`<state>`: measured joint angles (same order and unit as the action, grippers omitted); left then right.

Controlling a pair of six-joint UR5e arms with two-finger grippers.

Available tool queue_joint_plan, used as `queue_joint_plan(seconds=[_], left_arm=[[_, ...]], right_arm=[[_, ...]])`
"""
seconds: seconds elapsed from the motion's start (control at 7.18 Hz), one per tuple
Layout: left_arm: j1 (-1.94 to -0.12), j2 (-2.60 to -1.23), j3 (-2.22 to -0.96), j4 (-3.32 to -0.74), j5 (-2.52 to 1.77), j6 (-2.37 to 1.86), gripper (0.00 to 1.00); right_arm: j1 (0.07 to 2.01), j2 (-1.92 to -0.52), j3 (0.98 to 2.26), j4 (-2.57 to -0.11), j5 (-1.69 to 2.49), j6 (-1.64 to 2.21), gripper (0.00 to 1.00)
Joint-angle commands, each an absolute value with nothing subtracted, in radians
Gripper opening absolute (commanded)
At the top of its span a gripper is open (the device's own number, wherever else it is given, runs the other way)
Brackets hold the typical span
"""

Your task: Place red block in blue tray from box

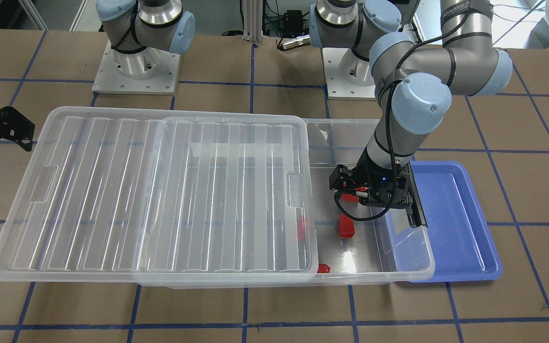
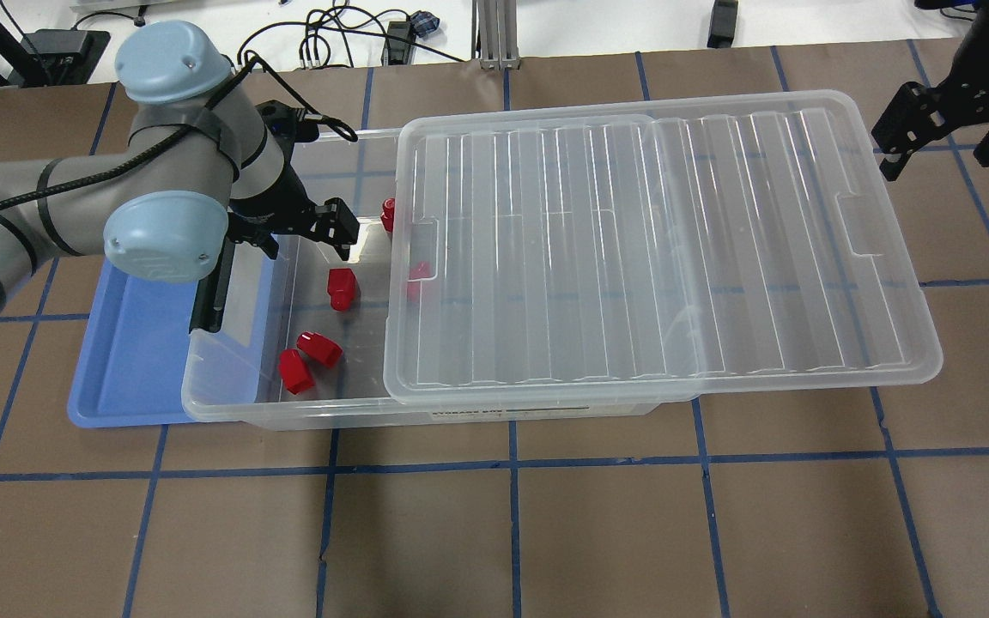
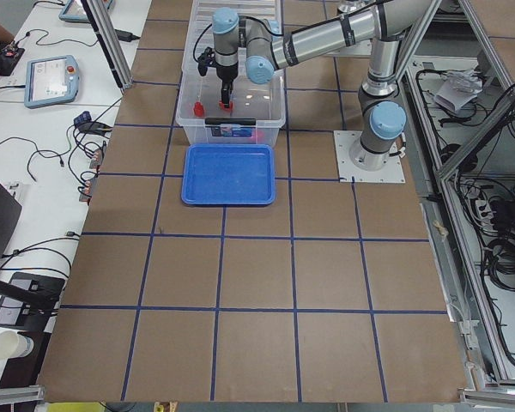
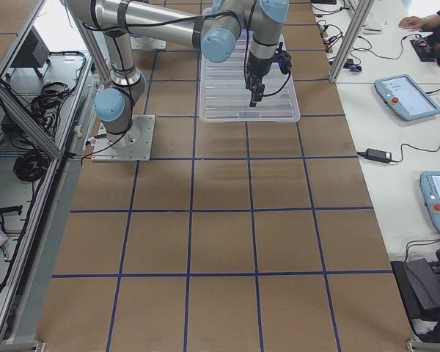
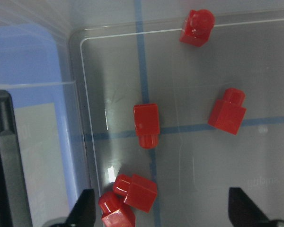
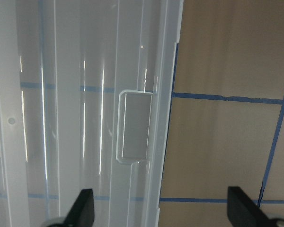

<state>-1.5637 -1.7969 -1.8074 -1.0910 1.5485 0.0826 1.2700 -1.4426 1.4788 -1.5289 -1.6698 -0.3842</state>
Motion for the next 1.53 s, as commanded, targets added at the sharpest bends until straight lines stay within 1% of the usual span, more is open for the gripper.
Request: queue_joint_plan(seconds=[0.0, 0.56, 1.25, 1.39], left_arm=[[-1.562, -1.835, -1.844, -1.063, 1.546, 0.081, 0.98], [-1.56, -1.923, -1.873, -0.947, 1.519, 0.012, 0.96], [-1.562, -2.005, -1.879, -0.816, 1.528, 0.118, 0.95], [-1.562, -2.022, -1.879, -0.807, 1.528, 0.121, 0.77]], right_arm=[[1.246, -1.443, 1.483, -1.523, -1.677, -0.396, 1.0], [1.252, -1.454, 1.477, -1.497, -1.661, -0.377, 1.0], [1.264, -1.454, 1.479, -1.499, -1.658, -0.311, 1.0], [1.264, -1.454, 1.48, -1.496, -1.66, -0.311, 1.0]])
